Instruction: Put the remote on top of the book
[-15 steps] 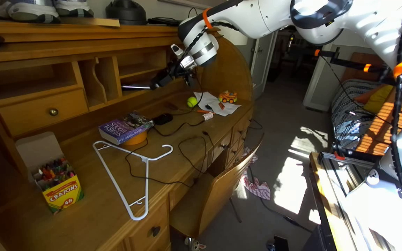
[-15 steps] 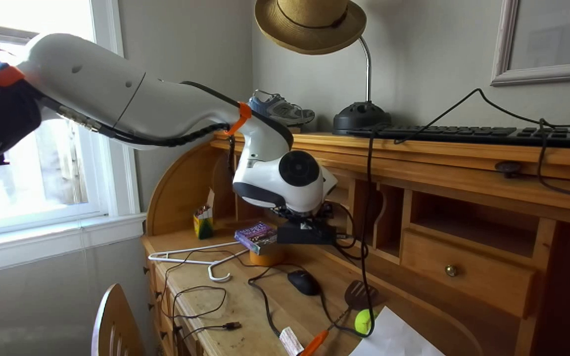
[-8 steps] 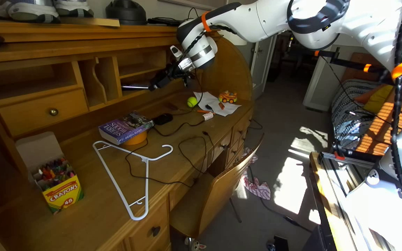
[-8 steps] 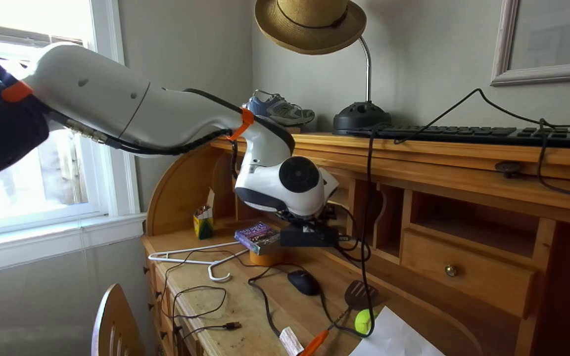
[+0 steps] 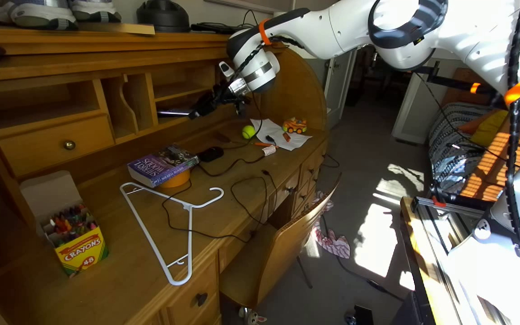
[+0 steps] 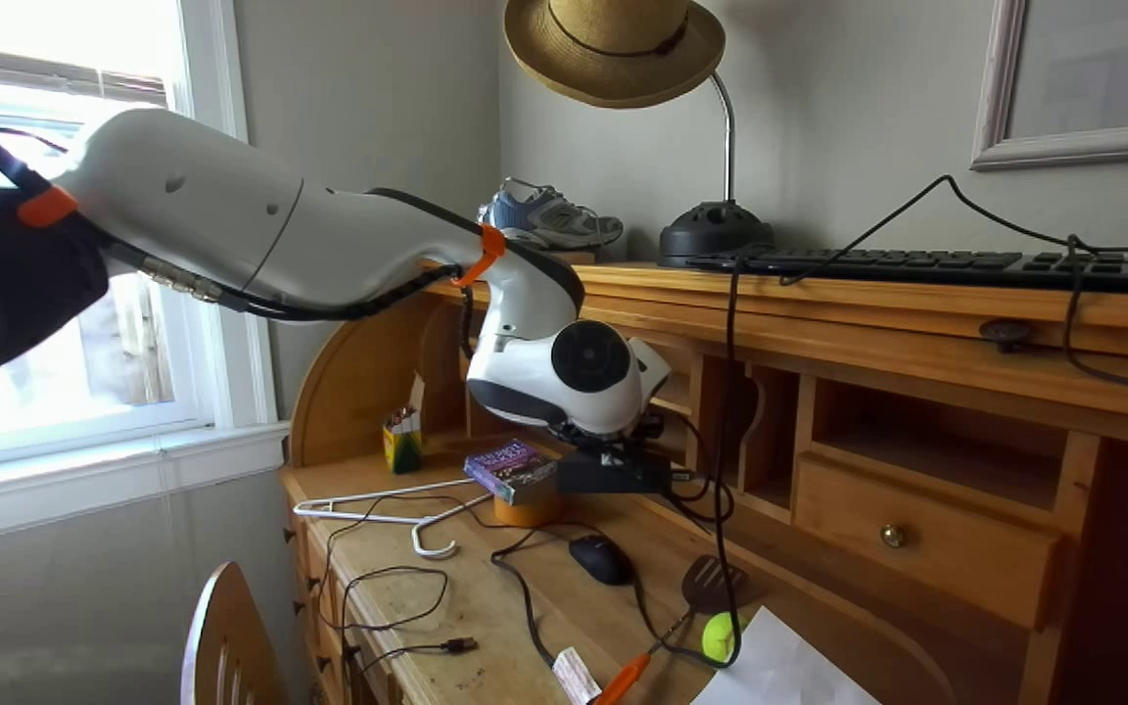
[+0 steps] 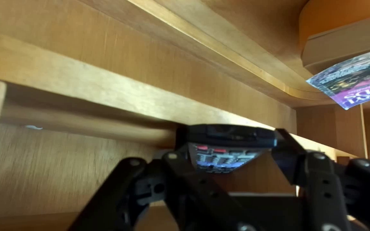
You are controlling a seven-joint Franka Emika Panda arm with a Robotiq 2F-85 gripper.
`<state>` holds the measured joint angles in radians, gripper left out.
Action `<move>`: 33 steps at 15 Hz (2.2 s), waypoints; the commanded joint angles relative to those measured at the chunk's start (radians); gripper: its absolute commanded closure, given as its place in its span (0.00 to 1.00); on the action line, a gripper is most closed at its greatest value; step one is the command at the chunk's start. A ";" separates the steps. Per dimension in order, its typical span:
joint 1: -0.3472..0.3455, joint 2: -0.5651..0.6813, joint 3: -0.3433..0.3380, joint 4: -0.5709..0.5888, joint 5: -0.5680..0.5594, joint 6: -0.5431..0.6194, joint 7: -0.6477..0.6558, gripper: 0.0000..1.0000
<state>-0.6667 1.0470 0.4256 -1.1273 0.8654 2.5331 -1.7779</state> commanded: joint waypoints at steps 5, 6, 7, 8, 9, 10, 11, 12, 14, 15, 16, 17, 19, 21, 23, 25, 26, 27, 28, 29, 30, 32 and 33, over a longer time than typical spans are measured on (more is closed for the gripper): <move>0.001 -0.010 -0.010 -0.009 -0.016 -0.014 -0.008 0.69; -0.003 -0.022 -0.014 -0.022 -0.026 -0.034 -0.008 0.69; -0.008 -0.037 -0.023 -0.037 -0.039 -0.044 -0.015 0.69; -0.010 -0.050 -0.035 -0.046 -0.053 -0.054 -0.009 0.69; -0.007 -0.055 -0.040 -0.044 -0.058 -0.051 -0.004 0.69; -0.006 -0.064 -0.050 -0.047 -0.071 -0.062 -0.001 0.69; -0.006 -0.078 -0.068 -0.057 -0.090 -0.085 0.020 0.69; -0.008 -0.095 -0.087 -0.070 -0.112 -0.103 0.026 0.69; -0.020 -0.127 -0.121 -0.085 -0.157 -0.181 0.033 0.69; -0.027 -0.138 -0.130 -0.085 -0.177 -0.229 0.023 0.69; -0.036 -0.152 -0.139 -0.089 -0.196 -0.287 0.012 0.69; -0.042 -0.162 -0.148 -0.091 -0.214 -0.332 -0.002 0.69; -0.053 -0.177 -0.165 -0.089 -0.252 -0.423 -0.023 0.69; -0.064 -0.192 -0.176 -0.084 -0.281 -0.494 -0.049 0.69; -0.068 -0.202 -0.187 -0.082 -0.310 -0.547 -0.073 0.69; -0.069 -0.206 -0.188 -0.092 -0.323 -0.572 -0.104 0.69; -0.068 -0.207 -0.188 -0.100 -0.326 -0.579 -0.115 0.69; -0.066 -0.209 -0.184 -0.114 -0.324 -0.574 -0.129 0.69; -0.062 -0.211 -0.180 -0.129 -0.320 -0.571 -0.142 0.69; -0.057 -0.214 -0.174 -0.147 -0.314 -0.565 -0.153 0.69; -0.053 -0.218 -0.168 -0.165 -0.311 -0.560 -0.164 0.69; -0.047 -0.230 -0.145 -0.207 -0.297 -0.546 -0.192 0.69; -0.041 -0.232 -0.132 -0.223 -0.293 -0.534 -0.205 0.69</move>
<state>-0.7137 0.8646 0.2697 -1.2590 0.5596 1.9753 -1.9349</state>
